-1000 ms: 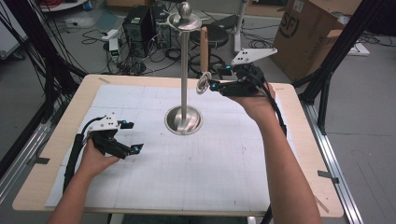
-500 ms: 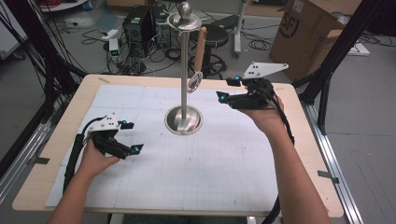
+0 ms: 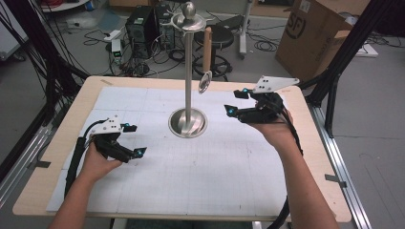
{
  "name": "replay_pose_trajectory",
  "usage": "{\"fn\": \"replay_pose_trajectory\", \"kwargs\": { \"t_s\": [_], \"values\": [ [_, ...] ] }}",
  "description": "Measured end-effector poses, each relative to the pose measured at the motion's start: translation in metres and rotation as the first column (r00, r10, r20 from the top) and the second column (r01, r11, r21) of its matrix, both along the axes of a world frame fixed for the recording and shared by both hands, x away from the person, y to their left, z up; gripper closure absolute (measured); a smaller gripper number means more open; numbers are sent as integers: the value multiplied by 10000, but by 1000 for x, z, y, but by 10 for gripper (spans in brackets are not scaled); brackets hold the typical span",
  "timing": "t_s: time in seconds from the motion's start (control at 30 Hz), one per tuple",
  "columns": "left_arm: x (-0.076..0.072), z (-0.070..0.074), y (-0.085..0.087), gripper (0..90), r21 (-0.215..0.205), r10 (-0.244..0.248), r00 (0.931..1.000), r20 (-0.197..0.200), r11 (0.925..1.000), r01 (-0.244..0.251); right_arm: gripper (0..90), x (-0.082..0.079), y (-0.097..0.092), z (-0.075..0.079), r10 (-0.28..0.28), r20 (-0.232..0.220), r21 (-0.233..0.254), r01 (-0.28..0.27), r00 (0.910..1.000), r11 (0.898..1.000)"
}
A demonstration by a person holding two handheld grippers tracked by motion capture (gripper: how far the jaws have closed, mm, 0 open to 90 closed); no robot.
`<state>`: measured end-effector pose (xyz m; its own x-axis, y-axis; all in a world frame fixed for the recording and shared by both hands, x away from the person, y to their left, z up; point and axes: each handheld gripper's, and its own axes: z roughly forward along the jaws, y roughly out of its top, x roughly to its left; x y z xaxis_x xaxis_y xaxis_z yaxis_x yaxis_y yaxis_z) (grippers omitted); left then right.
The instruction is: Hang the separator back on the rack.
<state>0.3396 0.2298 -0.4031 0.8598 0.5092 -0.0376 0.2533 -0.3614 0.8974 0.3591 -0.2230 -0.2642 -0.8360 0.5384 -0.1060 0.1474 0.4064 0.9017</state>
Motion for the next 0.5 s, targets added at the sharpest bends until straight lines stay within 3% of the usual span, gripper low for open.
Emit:
{"fn": "replay_pose_trajectory", "kwargs": {
  "t_s": [0.5],
  "values": [
    [0,-1,0,52,38,-4,10000,-52,10000,5,341,-12,-24,-36,-203,-370,338,215,9991,9992]
  ]
}}
